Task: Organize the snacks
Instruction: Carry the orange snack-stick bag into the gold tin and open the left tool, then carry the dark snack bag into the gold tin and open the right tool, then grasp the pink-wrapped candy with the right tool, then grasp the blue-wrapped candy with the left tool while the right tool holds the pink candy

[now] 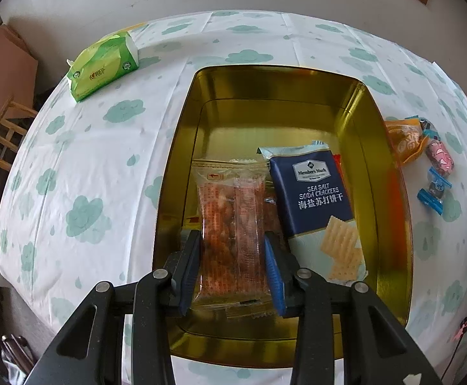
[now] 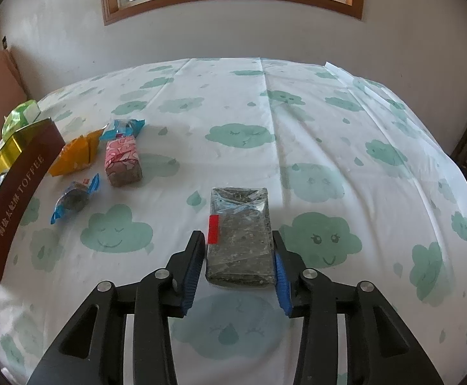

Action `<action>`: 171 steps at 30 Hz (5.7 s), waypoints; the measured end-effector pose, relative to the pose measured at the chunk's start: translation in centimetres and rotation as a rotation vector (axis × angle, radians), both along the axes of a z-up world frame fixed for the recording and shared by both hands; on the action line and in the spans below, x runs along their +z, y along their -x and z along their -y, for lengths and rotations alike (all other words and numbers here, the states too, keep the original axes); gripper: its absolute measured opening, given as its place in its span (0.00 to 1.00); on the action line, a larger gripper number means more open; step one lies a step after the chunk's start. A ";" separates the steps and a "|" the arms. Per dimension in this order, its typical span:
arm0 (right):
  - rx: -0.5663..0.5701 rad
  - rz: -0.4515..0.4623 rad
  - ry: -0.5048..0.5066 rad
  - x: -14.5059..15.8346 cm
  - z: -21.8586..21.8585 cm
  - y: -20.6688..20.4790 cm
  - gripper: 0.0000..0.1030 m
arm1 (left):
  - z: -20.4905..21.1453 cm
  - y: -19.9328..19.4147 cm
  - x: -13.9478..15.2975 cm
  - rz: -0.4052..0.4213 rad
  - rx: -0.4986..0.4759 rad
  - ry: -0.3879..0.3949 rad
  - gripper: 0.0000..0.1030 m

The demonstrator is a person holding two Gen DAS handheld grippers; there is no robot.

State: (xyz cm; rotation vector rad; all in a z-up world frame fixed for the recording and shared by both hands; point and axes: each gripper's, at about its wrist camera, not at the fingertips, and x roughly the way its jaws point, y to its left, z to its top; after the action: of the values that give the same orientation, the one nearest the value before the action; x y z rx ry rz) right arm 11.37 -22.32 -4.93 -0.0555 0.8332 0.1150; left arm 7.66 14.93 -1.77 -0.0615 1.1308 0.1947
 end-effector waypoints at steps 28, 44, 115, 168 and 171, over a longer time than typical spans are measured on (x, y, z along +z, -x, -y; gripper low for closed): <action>-0.037 0.008 -0.008 1.4 0.6 0.6 0.35 | -0.1 3.8 2.3 0.116 0.001 0.046 0.72; 0.230 0.048 -0.127 6.2 -8.2 4.3 0.35 | -3.5 6.4 3.2 0.182 0.080 0.066 0.85; 0.428 0.079 -0.195 6.9 -20.7 6.5 0.51 | -6.5 8.9 2.6 0.154 0.174 0.009 0.86; 0.020 0.023 -0.065 0.6 2.5 -2.3 0.30 | 19.6 -3.6 0.0 0.189 -0.379 0.015 0.68; 0.007 0.022 -0.080 0.6 2.9 -2.0 0.30 | 19.8 -4.7 -0.9 0.170 -0.377 0.023 0.61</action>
State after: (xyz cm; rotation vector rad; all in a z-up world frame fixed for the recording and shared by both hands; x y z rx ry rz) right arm 13.32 -25.26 -4.30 0.0153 0.8062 0.1541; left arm 12.35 -4.82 -2.65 0.1136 0.9556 -0.1573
